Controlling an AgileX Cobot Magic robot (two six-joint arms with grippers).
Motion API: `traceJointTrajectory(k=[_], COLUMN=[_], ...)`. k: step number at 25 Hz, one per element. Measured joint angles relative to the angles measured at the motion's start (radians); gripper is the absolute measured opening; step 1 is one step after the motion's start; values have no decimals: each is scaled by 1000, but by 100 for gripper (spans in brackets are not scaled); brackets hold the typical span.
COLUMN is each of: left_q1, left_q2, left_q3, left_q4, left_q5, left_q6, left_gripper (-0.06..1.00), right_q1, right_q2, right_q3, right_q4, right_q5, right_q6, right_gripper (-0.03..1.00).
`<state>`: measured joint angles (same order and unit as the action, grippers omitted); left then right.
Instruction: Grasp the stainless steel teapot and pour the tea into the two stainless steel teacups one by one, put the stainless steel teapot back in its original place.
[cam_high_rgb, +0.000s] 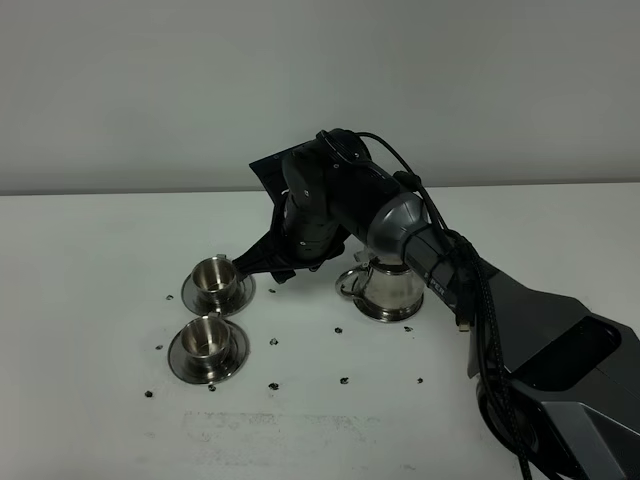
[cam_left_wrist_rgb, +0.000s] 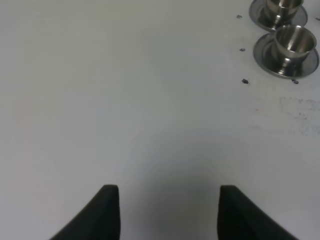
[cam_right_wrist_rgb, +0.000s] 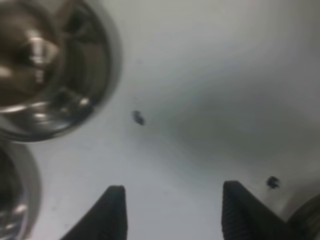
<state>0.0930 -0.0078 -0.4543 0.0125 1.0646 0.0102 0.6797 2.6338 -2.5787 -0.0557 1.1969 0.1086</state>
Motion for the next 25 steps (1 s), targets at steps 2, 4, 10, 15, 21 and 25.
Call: traceJointTrajectory(k=[2, 4, 10, 15, 21, 25], left_q1=[0, 0, 0, 0, 0, 0], left_q2=[0, 0, 0, 0, 0, 0], left_q3=[0, 0, 0, 0, 0, 0], left_q4=[0, 0, 0, 0, 0, 0], left_q5=[0, 0, 0, 0, 0, 0], left_q6=[0, 0, 0, 0, 0, 0], left_gripper=[46, 46, 46, 46, 46, 46], right_q1=[-6, -7, -8, -7, 15, 41], right_q2=[1, 2, 2, 2, 2, 2], right_q3=[0, 0, 0, 0, 0, 0], right_q4=[-15, -36, -36, 13, 24, 25], right_q5=[3, 5, 20, 13, 0, -12], right_q6=[5, 16, 28, 36, 52, 55], right_gripper=[42, 42, 42, 42, 42, 42])
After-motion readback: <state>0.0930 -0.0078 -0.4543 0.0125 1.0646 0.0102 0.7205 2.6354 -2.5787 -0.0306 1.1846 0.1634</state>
